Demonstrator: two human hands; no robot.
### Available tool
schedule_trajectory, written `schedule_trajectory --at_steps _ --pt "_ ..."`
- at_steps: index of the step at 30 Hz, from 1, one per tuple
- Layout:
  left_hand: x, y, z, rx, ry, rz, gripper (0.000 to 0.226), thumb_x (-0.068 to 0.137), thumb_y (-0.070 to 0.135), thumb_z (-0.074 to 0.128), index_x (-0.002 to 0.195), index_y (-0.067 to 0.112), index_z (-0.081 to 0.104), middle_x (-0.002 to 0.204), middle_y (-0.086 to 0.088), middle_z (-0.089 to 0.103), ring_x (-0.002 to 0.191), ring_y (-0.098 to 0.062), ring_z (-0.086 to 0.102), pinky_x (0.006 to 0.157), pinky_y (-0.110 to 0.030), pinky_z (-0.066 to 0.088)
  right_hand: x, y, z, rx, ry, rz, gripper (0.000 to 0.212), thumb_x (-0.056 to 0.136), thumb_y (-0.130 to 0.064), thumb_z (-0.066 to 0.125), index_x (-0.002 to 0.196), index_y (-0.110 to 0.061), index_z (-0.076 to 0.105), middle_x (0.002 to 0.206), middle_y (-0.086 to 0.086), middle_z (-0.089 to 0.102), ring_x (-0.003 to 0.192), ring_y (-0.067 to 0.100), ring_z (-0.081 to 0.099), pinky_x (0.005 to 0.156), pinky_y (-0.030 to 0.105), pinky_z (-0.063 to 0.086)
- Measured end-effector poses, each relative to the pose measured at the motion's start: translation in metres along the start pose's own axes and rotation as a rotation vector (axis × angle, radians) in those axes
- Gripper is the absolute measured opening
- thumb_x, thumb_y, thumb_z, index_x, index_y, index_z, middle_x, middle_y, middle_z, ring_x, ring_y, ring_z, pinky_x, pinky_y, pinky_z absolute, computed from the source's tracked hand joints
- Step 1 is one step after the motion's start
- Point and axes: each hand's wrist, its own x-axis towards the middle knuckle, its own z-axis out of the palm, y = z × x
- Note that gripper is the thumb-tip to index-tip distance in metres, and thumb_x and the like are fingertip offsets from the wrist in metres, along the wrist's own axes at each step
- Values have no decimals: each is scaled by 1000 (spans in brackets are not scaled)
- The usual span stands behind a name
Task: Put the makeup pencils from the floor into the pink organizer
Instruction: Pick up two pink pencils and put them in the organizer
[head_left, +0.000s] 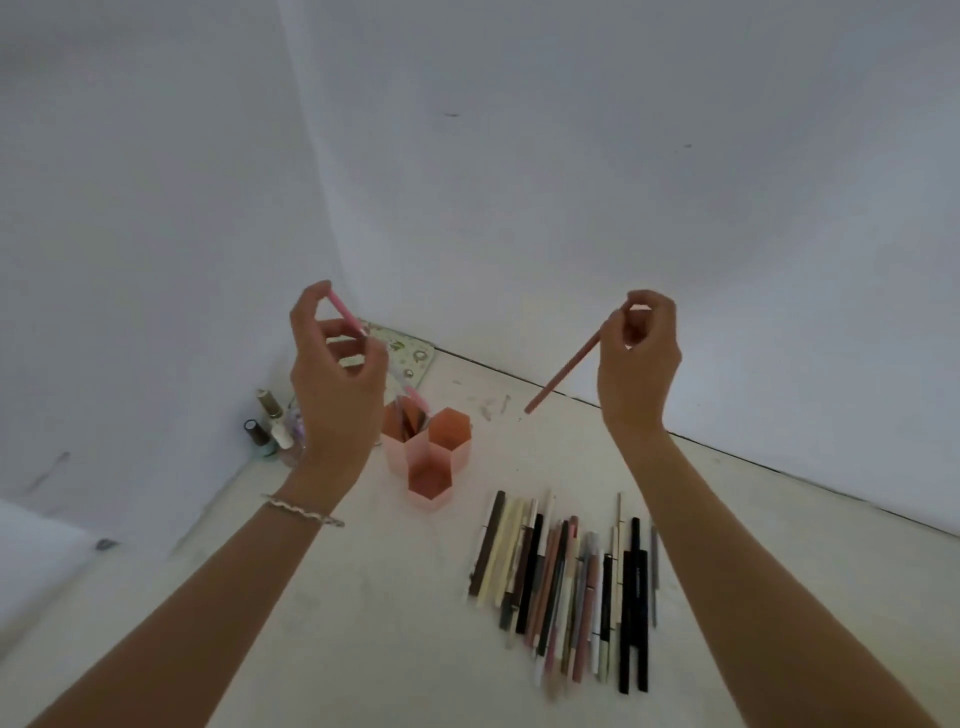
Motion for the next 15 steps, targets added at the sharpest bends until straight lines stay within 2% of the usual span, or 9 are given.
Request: schedule_trajectory --at_steps 3,6,8,10,12,15 --pt "0 -12 -6 10 -20 15 56 89 5 62 132 32 39 96 11 61 83 -12 68 67 -14 55 -4 -27 3 113 50 -29 17 92 -12 53 108 -17 55 77 -12 58 73 5 56 70 16 46" --pt "-9 -30 -7 157 -117 74 51 91 4 63 131 27 43 94 11 61 84 -7 66 72 -14 56 -19 -40 9 158 24 -40 17 92 -11 55 106 -19 55 81 -6 60 76 12 57 73 19 47" --pt "-20 -45 -8 326 -224 169 37 92 8 63 126 16 52 96 4 64 88 -10 64 84 -26 56 -32 -41 14 157 -14 -58 17 92 -10 56 105 -20 54 82 -3 60 77 13 57 74 20 47" --pt "-28 -56 -13 451 -268 207 30 93 15 63 122 11 59 107 -3 66 102 -19 61 97 -34 48 -44 -40 20 160 -49 -72 17 92 -9 56 105 -20 54 82 -4 61 77 11 56 75 20 47" --pt "-27 -60 -23 475 -215 161 32 94 14 59 126 10 58 116 -5 63 110 -22 56 100 -35 42 -55 -41 28 157 -85 -81 18 92 -10 56 105 -22 54 83 -7 61 77 6 56 76 17 46" --pt "-15 -53 -38 430 -110 121 33 95 7 51 127 11 55 115 -5 61 108 -20 54 97 -36 42 -71 -44 45 129 -173 -122 22 93 -12 55 106 -30 51 85 -10 59 80 4 56 76 12 43"
